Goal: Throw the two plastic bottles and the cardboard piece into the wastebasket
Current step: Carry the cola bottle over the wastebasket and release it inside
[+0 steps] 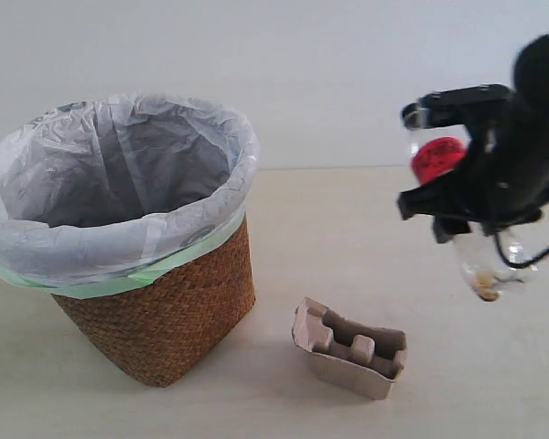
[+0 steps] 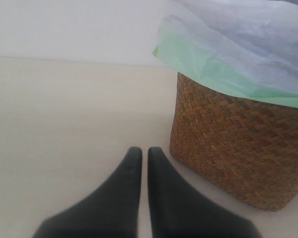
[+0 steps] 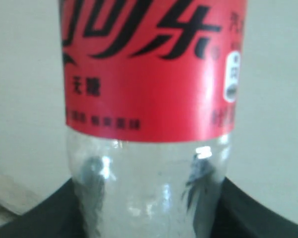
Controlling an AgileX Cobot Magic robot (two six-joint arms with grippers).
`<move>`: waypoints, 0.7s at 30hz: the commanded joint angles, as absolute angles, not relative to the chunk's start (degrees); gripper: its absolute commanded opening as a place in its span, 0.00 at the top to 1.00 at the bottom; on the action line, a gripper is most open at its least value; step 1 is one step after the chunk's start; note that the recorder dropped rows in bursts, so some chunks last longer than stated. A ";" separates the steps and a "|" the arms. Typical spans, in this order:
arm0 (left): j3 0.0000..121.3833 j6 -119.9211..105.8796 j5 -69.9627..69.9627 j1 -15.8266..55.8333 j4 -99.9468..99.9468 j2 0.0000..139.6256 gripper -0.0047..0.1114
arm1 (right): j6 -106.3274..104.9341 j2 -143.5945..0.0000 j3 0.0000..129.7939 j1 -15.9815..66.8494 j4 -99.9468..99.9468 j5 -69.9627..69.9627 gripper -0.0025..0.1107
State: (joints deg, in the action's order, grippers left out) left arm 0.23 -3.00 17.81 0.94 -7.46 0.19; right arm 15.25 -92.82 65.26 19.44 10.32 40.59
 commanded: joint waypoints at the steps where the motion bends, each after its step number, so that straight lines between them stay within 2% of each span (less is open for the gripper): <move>1: 0.00 -2.52 17.74 0.91 -7.29 0.00 0.93 | 13.06 -83.27 58.13 8.79 7.34 39.40 0.98; 7: 0.00 -2.52 17.74 0.91 -7.29 0.00 0.93 | 8.59 -79.26 58.13 4.32 6.83 40.69 0.98; 14: 0.00 -2.52 17.74 0.91 -7.29 0.00 0.93 | 8.59 -81.24 58.00 -2.33 7.09 42.19 0.98; 18: 0.00 -2.52 17.74 0.91 -7.29 0.00 0.93 | 8.96 -84.34 58.00 -1.97 4.70 40.29 0.98; 21: 0.00 -2.52 17.74 0.91 -7.29 0.00 0.93 | 6.87 -87.57 58.12 1.54 -1.22 36.69 0.98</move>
